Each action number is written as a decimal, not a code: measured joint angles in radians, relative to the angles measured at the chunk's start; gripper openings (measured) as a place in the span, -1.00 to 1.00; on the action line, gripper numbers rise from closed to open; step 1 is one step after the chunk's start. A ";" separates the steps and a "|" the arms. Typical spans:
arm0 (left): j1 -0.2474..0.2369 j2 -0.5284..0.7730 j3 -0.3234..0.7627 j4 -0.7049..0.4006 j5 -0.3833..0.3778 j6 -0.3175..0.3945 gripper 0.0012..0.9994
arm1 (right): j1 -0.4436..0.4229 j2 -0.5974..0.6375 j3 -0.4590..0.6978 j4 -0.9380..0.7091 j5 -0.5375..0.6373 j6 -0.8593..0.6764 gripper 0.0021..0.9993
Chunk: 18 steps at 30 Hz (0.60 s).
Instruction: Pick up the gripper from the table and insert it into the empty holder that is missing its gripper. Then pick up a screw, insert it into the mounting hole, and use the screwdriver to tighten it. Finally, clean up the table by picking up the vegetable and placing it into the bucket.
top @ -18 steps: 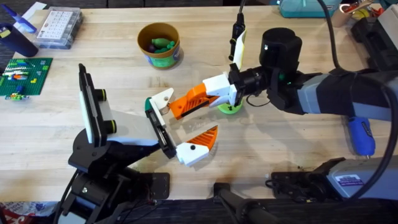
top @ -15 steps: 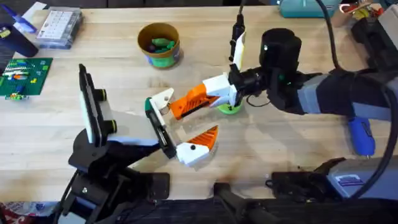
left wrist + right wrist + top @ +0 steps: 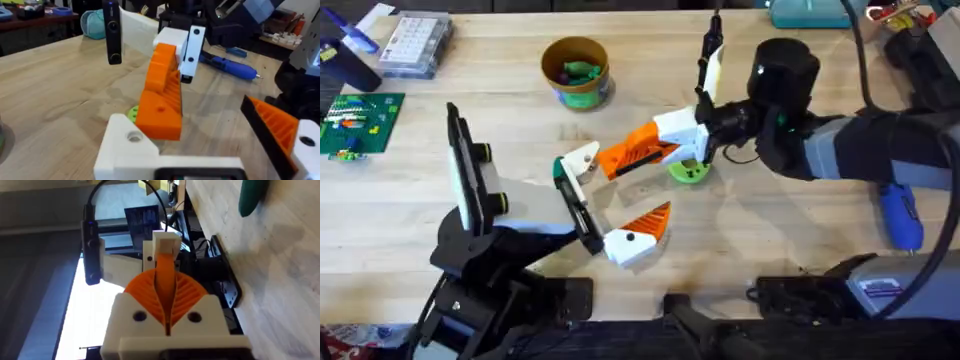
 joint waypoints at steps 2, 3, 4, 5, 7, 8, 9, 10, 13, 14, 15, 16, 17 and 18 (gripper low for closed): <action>0.000 0.000 0.000 0.000 0.000 0.000 0.98 | -0.036 0.000 0.000 0.013 -0.036 0.006 -0.97; 0.000 0.000 0.000 -0.001 0.000 0.000 0.98 | -0.058 0.000 0.000 0.014 -0.055 0.008 -0.97; 0.000 0.000 0.000 0.000 0.001 0.000 0.98 | -0.081 0.000 0.000 0.014 -0.072 0.009 -0.97; 0.000 0.000 0.000 0.000 0.001 0.000 0.98 | -0.103 0.000 0.000 0.015 -0.088 0.010 -0.97; 0.000 0.000 0.000 0.000 0.001 0.000 0.98 | -0.139 0.000 0.000 0.015 -0.109 0.011 -0.97; 0.000 0.000 0.000 -0.001 0.001 0.000 0.98 | -0.147 0.000 0.000 0.015 -0.115 0.012 -0.97; 0.000 0.000 0.000 -0.001 0.001 0.000 0.98 | -0.150 0.000 0.000 0.014 -0.119 0.014 -0.97; 0.000 0.000 0.000 -0.001 0.001 0.000 0.98 | -0.151 0.000 0.000 0.011 -0.121 0.014 -0.97; 0.000 0.000 0.000 0.000 0.001 0.000 0.98 | -0.148 0.000 0.000 -0.019 -0.125 0.018 -0.97; 0.000 0.000 0.000 -0.001 0.001 0.000 0.98 | -0.147 0.000 -0.001 -0.022 -0.130 0.017 -0.97; 0.000 0.000 0.000 -0.001 0.001 0.000 0.98 | -0.144 0.000 -0.001 -0.023 -0.135 0.016 -0.97; 0.000 0.000 0.000 -0.001 0.001 0.000 0.98 | -0.141 0.000 -0.001 -0.024 -0.141 0.013 -0.97; 0.000 0.000 0.000 -0.001 0.002 0.000 0.98 | -0.136 0.000 -0.001 -0.026 -0.146 0.008 -0.97; 0.000 0.000 0.000 -0.001 0.002 0.000 0.98 | -0.129 0.000 -0.001 -0.026 -0.151 0.002 -0.97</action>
